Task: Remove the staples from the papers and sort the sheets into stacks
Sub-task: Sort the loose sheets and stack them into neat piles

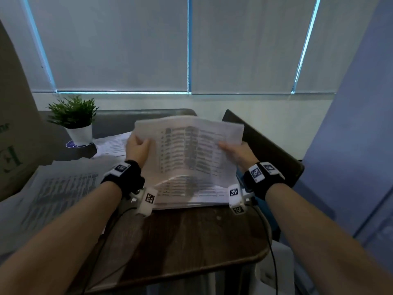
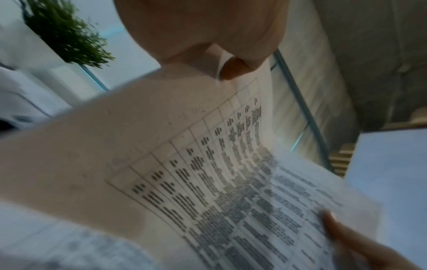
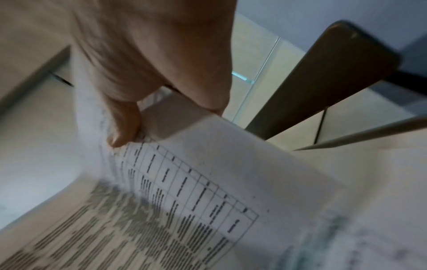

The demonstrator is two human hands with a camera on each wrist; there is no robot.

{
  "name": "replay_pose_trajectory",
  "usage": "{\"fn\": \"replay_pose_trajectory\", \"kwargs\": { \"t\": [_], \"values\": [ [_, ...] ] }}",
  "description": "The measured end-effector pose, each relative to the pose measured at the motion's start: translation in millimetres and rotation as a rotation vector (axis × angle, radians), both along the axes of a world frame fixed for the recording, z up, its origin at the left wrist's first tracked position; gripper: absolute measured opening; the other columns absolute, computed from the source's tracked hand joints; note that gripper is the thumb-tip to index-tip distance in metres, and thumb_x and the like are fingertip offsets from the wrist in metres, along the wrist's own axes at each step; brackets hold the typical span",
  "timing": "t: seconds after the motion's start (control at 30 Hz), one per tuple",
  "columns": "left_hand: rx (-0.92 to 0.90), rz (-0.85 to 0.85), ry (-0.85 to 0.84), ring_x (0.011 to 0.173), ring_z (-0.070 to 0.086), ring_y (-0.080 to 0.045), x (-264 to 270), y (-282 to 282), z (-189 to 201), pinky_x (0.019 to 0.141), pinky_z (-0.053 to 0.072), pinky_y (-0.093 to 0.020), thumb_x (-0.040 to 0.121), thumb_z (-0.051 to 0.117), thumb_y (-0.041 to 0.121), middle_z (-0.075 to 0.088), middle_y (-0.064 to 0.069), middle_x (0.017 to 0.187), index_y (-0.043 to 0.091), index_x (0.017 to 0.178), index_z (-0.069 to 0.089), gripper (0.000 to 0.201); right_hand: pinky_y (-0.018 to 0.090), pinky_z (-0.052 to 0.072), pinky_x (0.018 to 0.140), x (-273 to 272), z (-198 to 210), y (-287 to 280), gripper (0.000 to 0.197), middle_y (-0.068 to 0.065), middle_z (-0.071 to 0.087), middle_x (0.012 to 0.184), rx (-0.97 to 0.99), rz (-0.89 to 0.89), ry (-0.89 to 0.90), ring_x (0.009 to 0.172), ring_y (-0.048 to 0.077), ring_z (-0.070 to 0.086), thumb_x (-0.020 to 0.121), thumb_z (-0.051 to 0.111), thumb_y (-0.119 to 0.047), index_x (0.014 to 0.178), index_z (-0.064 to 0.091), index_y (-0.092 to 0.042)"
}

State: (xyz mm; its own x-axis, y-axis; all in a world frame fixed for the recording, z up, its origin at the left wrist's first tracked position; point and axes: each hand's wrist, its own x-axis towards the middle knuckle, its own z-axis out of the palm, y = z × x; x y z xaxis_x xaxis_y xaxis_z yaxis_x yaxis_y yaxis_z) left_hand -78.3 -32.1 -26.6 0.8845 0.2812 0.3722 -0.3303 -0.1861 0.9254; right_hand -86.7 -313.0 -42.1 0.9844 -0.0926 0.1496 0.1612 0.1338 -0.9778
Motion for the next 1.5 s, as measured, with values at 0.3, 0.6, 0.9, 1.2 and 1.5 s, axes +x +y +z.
{"fn": "replay_pose_trajectory", "kwargs": {
  "t": [0.3, 0.6, 0.9, 1.2, 1.5],
  "values": [
    [-0.047, -0.025, 0.239, 0.091, 0.059, -0.024, 18, 16, -35, 0.083, 0.048, -0.036, 0.075, 0.054, 0.011, 0.063, -0.009, 0.097, 0.012, 0.101, 0.058, 0.026, 0.050, 0.052, 0.096, 17, -43, -17, 0.055, 0.009, 0.073, 0.110, -0.210, 0.063, 0.160, 0.105, 0.028, 0.068, 0.061, 0.091, -0.038, 0.105, 0.070, -0.012],
    [0.241, 0.076, 0.323, 0.106, 0.058, -0.035, 32, 22, -37, 0.086, 0.045, -0.038, 0.088, 0.053, 0.007, 0.061, -0.022, 0.113, -0.004, 0.112, 0.057, 0.027, 0.045, 0.051, 0.096, 19, -35, -10, 0.056, 0.011, 0.064, 0.121, -0.327, -0.362, 0.030, 0.109, 0.027, 0.062, 0.079, 0.081, -0.023, 0.124, 0.051, -0.006],
    [0.633, 0.003, 0.619, 0.080, 0.056, -0.029, 26, 44, -70, 0.066, 0.043, -0.030, 0.078, 0.061, 0.003, 0.059, -0.019, 0.086, -0.001, 0.079, 0.058, 0.005, 0.042, 0.048, 0.099, 11, -57, 4, 0.048, 0.019, 0.054, 0.132, -1.079, -0.372, 0.511, 0.121, 0.036, 0.053, 0.088, 0.067, -0.028, 0.127, 0.051, -0.004],
    [0.499, 0.164, 0.666, 0.091, 0.051, -0.029, -4, 158, -25, 0.072, 0.035, -0.031, 0.091, 0.054, 0.011, 0.058, -0.020, 0.104, -0.003, 0.111, 0.056, 0.025, 0.040, 0.046, 0.103, 9, -6, 150, 0.056, 0.006, 0.052, 0.121, -0.659, 0.102, 0.159, 0.113, 0.020, 0.053, 0.089, 0.065, -0.021, 0.139, 0.045, -0.004],
    [0.523, 0.384, 0.912, 0.134, 0.032, -0.037, -77, 267, -65, 0.105, 0.030, -0.041, 0.095, 0.053, 0.031, 0.025, -0.021, 0.152, -0.001, 0.145, 0.024, 0.066, 0.028, 0.036, 0.089, -11, -27, 315, 0.049, 0.008, 0.045, 0.142, -0.765, 0.554, 0.382, 0.128, 0.027, 0.045, 0.100, 0.054, -0.021, 0.144, 0.040, -0.003]
  ]
}}
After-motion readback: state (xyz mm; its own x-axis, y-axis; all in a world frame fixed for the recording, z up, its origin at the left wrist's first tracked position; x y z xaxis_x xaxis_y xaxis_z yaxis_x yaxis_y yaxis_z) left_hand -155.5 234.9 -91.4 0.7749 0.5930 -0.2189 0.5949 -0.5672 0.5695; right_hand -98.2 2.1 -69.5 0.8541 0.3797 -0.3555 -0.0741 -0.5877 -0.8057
